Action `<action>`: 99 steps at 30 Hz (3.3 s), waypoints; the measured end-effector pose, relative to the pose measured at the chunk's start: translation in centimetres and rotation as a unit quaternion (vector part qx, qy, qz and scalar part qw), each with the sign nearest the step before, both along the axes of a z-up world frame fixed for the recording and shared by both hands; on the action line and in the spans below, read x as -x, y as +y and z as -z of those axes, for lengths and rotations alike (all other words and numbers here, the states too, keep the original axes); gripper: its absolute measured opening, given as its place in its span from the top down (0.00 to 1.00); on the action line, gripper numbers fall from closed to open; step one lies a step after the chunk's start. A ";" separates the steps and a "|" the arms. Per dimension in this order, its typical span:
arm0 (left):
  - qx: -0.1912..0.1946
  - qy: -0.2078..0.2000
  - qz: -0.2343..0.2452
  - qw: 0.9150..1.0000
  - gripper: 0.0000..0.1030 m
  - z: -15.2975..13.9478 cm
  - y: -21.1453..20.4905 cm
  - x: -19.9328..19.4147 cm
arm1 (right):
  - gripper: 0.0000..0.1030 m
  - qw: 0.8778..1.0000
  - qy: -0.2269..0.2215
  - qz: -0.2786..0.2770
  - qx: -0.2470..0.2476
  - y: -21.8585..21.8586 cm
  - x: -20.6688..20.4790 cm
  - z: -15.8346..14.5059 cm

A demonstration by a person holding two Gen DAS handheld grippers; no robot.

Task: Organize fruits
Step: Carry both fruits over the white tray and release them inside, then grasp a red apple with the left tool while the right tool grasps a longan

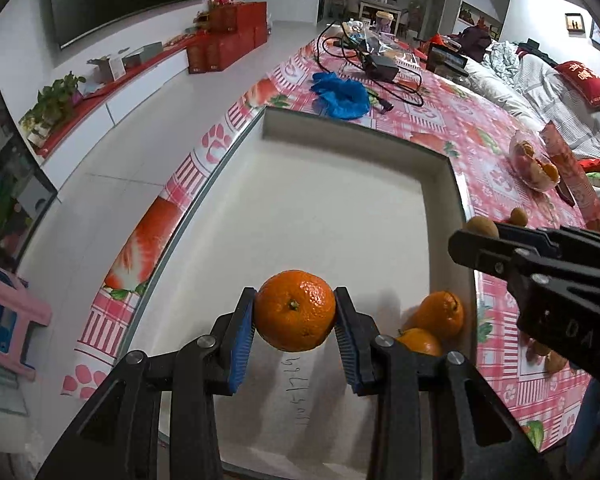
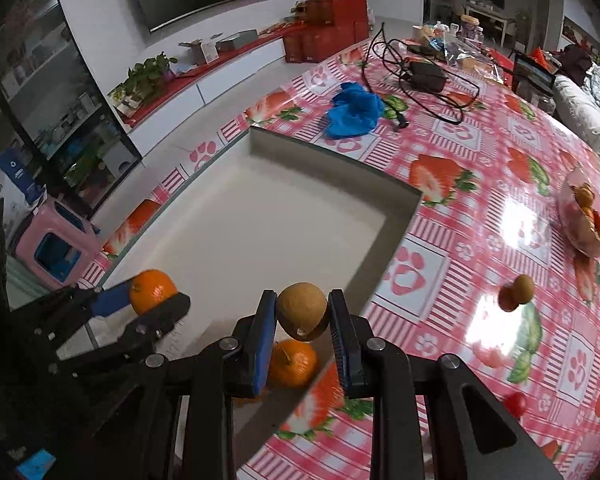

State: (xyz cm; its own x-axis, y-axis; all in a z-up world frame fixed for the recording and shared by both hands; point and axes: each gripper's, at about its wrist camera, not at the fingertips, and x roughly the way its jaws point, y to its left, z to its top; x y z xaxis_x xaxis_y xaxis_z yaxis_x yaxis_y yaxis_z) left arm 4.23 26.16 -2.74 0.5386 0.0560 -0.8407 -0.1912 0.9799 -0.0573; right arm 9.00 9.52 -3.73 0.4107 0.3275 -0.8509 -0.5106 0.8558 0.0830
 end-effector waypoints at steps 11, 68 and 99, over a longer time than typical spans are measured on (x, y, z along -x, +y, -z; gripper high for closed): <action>0.002 0.013 0.004 1.000 0.59 0.9 0.0 -0.1 | 0.73 1.000 0.024 0.005 0.002 0.9 -0.9 1.4; -0.032 0.024 0.222 0.974 0.24 2.5 -21.6 -2.9 | 0.00 0.992 -0.031 0.119 0.017 -24.2 10.5 4.1; 0.003 0.009 0.184 0.983 0.77 0.3 -18.9 -2.4 | 0.67 0.993 -0.018 0.113 -0.018 -21.8 8.0 4.6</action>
